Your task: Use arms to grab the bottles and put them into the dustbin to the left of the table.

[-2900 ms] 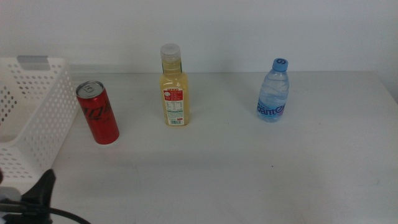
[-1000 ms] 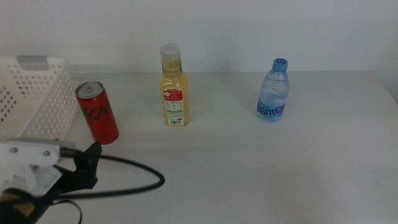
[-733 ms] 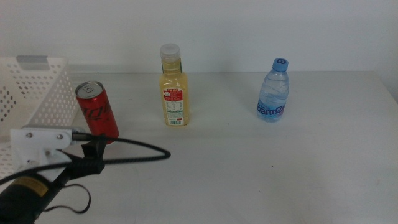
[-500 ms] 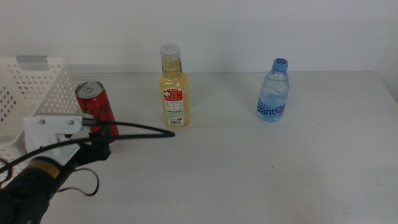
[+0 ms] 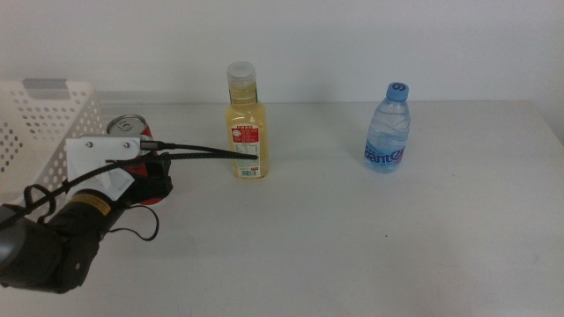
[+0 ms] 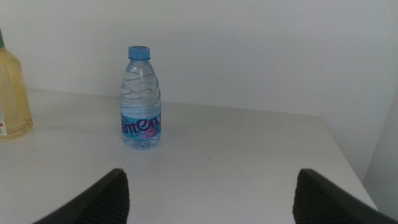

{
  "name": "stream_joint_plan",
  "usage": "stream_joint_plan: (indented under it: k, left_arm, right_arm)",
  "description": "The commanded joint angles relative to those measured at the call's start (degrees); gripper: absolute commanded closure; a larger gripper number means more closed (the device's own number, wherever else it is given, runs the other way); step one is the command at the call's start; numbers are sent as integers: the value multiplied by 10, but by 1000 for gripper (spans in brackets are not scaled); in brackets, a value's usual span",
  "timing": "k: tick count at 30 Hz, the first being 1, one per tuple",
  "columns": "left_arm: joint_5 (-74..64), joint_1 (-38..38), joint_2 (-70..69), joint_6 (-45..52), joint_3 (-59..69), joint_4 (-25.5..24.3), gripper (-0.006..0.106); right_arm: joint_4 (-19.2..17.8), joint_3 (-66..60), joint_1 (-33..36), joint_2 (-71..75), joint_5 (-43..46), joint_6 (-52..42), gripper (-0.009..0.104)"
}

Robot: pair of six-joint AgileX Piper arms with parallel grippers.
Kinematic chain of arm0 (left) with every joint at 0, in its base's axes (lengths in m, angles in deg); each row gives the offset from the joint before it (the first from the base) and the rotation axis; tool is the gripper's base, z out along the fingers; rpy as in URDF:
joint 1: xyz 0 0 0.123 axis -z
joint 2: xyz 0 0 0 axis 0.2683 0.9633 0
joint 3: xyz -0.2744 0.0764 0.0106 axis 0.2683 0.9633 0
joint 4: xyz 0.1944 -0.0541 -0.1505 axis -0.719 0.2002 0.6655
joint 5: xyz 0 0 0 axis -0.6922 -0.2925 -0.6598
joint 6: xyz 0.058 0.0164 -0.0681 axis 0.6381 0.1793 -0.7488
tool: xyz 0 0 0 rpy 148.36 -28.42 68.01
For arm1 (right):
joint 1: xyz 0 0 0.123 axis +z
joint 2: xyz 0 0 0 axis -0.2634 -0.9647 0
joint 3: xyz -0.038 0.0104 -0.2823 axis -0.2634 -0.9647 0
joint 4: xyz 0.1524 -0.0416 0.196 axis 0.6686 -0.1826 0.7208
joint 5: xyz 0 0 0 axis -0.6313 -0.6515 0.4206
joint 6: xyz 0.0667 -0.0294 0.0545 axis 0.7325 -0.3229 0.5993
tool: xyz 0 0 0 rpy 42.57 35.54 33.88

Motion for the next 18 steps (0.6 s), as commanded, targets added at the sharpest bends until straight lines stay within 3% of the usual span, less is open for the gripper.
stream_joint_plan:
  k: [1, 14, 18]
  left_arm:
    - [39, -11, -10, -4, -24, -7, 10]
    - [40, -33, 56, -36, -101, -65, 12]
    - [40, -33, 59, -36, -104, -74, 26]
  right_arm:
    - [-8, 5, -3, 16, 44, -5, 24]
    - [-8, 5, -3, 16, 44, -5, 24]
    - [-8, 5, -3, 16, 44, -5, 24]
